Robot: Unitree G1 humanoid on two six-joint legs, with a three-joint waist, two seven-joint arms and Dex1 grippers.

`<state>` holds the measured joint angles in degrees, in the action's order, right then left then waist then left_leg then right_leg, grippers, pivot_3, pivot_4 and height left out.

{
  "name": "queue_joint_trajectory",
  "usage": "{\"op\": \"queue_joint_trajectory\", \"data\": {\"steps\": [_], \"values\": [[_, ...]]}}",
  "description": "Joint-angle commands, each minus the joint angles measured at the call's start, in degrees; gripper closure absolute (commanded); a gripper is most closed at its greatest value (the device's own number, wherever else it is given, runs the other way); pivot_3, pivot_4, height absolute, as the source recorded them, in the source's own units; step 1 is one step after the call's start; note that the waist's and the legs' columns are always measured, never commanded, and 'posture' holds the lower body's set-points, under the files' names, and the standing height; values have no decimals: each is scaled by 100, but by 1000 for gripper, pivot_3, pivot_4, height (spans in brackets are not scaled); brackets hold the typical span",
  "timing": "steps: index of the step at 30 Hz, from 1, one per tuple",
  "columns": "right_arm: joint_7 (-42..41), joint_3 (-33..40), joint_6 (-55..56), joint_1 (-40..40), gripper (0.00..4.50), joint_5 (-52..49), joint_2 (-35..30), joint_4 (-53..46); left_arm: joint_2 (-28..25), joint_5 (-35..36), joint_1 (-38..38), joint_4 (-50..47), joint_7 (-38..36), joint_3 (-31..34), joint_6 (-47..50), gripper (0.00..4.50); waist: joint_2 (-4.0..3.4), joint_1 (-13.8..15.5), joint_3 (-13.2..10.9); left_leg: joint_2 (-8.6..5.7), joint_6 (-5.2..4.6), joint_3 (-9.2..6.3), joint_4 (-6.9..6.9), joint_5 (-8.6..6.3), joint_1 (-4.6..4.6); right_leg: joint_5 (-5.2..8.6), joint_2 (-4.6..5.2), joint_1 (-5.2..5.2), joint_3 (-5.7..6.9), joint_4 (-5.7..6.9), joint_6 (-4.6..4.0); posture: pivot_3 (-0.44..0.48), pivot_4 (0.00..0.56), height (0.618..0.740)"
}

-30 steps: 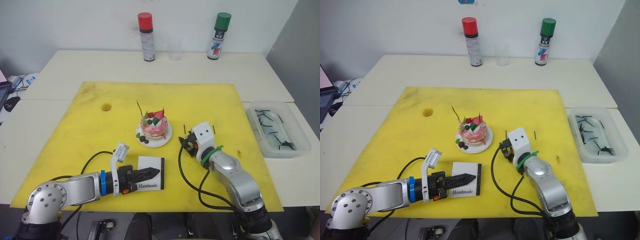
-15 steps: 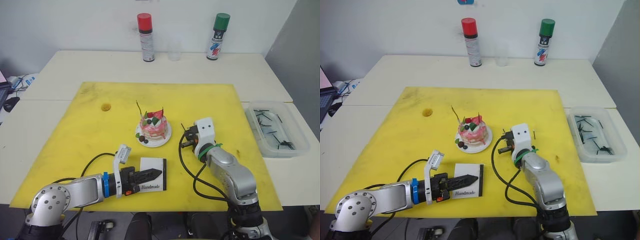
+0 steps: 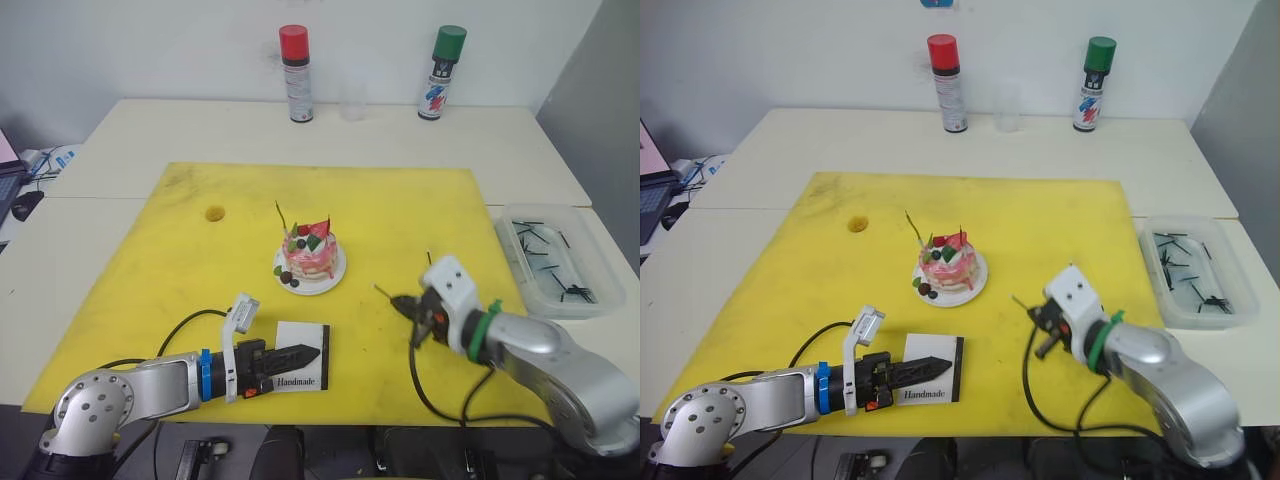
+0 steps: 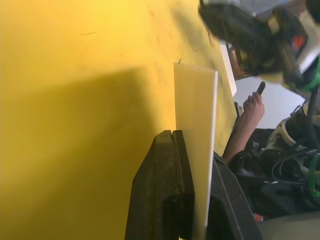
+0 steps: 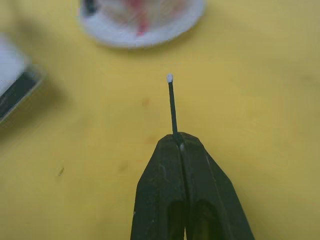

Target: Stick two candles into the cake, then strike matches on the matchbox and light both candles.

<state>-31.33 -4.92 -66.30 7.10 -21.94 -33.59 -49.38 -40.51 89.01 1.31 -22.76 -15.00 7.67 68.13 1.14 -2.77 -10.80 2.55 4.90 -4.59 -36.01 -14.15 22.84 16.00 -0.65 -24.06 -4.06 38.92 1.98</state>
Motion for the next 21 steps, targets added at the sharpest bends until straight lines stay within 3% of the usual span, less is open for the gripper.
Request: {"op": "queue_joint_trajectory", "data": {"steps": [1,8,11,13,21], "values": [[-218,-29,447,-248,4481,-137,-225,-243,-78,67,-97,-93,-170,23,-60,4500,1,-19,0,0,0,1,-1,0,-1,-1,-1,0,-2,0,2,0,150,740],[-161,-247,1020,-581,4481,57,-349,150,-164,-6,-181,-58,-283,-17,-36,4500,3,-20,0,0,0,2,-8,1,-2,-5,-2,2,-5,2,9,0,150,740],[-162,-396,1345,-639,3839,167,-352,280,-189,-6,-200,-46,-310,-25,-33,4500,3,-13,0,0,0,1,-6,0,0,-5,-2,1,-4,2,9,0,150,740],[-177,-446,1541,-693,3182,209,-391,315,-211,-4,-196,-40,-321,-24,-34,4500,3,-14,0,0,1,1,-5,0,1,-5,-2,1,-5,2,8,0,150,740],[-275,-483,3285,-1056,3182,628,-227,777,-278,-1,-219,-22,-381,-11,-43,4500,3,-6,0,0,1,1,-6,0,-1,-5,-3,2,-4,2,9,0,150,740]]}}
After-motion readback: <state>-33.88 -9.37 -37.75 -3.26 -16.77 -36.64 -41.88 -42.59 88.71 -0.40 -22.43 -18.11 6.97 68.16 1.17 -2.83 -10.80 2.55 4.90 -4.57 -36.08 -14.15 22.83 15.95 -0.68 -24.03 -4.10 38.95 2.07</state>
